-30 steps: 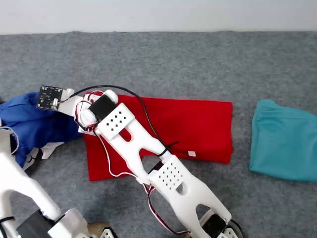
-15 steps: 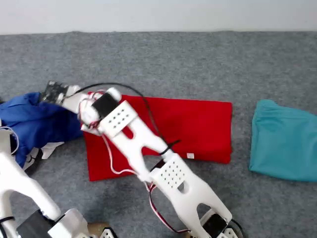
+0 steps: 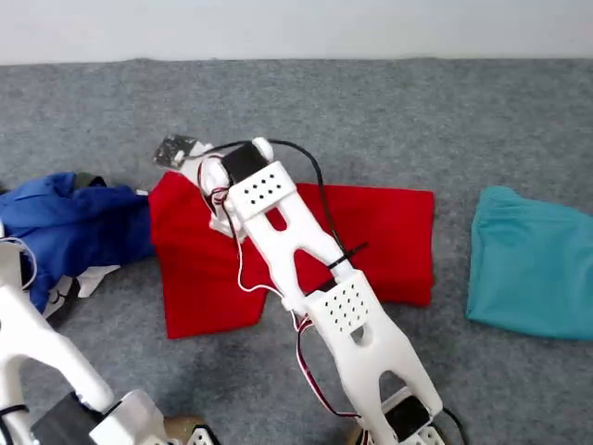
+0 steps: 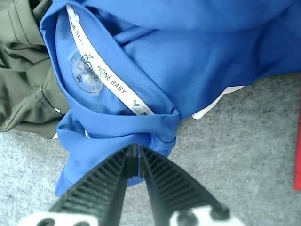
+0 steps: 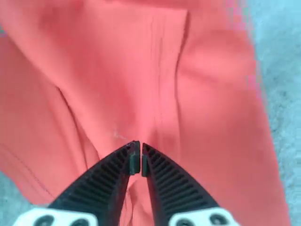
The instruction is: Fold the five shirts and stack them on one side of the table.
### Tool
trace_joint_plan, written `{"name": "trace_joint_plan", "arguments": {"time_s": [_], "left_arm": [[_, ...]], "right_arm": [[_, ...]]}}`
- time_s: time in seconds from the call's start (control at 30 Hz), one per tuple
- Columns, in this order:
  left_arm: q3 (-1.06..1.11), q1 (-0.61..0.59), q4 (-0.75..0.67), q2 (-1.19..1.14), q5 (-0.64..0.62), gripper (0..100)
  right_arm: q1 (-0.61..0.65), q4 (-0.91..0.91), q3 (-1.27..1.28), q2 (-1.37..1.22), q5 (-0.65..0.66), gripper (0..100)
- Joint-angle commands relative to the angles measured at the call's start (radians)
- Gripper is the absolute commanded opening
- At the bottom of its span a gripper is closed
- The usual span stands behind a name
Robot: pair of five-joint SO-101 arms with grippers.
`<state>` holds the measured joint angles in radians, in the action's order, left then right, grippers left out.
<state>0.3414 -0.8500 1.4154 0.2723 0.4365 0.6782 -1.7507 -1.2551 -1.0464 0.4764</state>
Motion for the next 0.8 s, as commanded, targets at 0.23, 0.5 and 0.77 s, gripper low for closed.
{"name": "trace_joint_plan", "arguments": {"time_s": [0.23, 0.5, 0.77], "left_arm": [[-0.005, 0.003, -0.018, 0.038, -0.006, 1], [-0.005, 0.005, -0.018, 0.038, -0.006, 1], [-0.005, 0.006, -0.018, 0.038, -0.006, 1]], "right_arm": [[-0.058, -0.047, 0.16, 0.097, -0.008, 1.0], [-0.058, -0.045, 0.437, 0.199, -0.008, 1.0], [-0.051, -0.042, 0.442, 0.308, -0.009, 1.4]]}}
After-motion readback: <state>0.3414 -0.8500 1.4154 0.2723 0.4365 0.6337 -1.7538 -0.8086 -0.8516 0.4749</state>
